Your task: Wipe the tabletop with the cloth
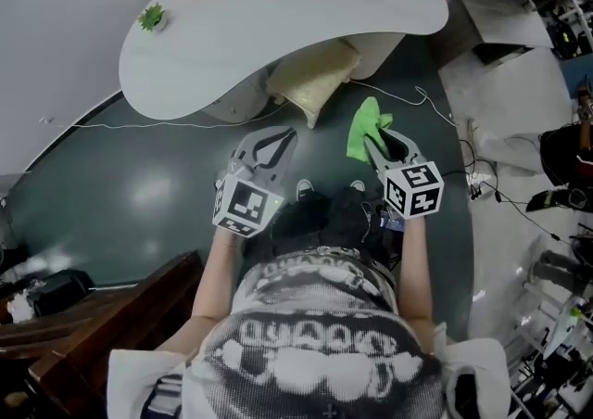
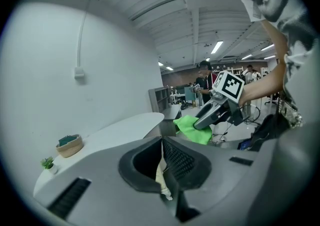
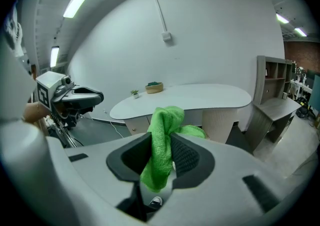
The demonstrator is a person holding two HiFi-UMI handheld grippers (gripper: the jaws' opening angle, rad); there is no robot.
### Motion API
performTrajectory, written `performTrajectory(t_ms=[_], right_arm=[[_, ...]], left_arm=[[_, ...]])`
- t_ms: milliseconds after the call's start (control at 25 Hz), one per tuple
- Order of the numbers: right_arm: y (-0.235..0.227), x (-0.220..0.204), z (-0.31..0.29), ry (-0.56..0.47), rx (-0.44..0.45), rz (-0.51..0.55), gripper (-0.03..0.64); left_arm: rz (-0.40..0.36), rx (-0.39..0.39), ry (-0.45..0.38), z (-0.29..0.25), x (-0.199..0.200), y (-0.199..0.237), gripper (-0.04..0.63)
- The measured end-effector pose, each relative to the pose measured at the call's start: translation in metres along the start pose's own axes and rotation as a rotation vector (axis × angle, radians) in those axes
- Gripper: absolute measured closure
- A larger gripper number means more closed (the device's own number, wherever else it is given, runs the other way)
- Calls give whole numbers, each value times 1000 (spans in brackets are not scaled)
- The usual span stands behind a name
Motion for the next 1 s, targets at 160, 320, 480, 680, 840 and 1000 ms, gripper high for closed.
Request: performTrajectory(t_ms=[160, 320, 480, 680, 840, 1000], right_arm=[[3, -2, 10, -1, -1, 15, 501], [3, -6, 19, -4, -2, 30, 502], [-2, -14, 27, -3, -2, 35, 502], [-10, -24, 39, -9, -10, 35, 503], [-17, -26, 47, -16, -15, 50, 503], [-25, -30, 54, -18, -24, 57, 503]], left_arm=[[5, -21, -10, -5, 5, -10, 584], [-2, -50, -12, -11, 10, -22, 584], [-12, -69, -17, -19, 18, -37, 584], [-25, -83, -22, -24, 27, -54, 584], [-25, -80, -28, -25, 31, -62, 584], [-28, -82, -30, -28, 34, -71, 584]])
Point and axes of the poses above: the fingertips, and each gripper's own axes: z backward along the fingers, y to its left, x out of its top, the point moved 8 cm from there along z, backward along the fingers, and after that the axes turned 6 degrees about y, right-handed, at the moved point
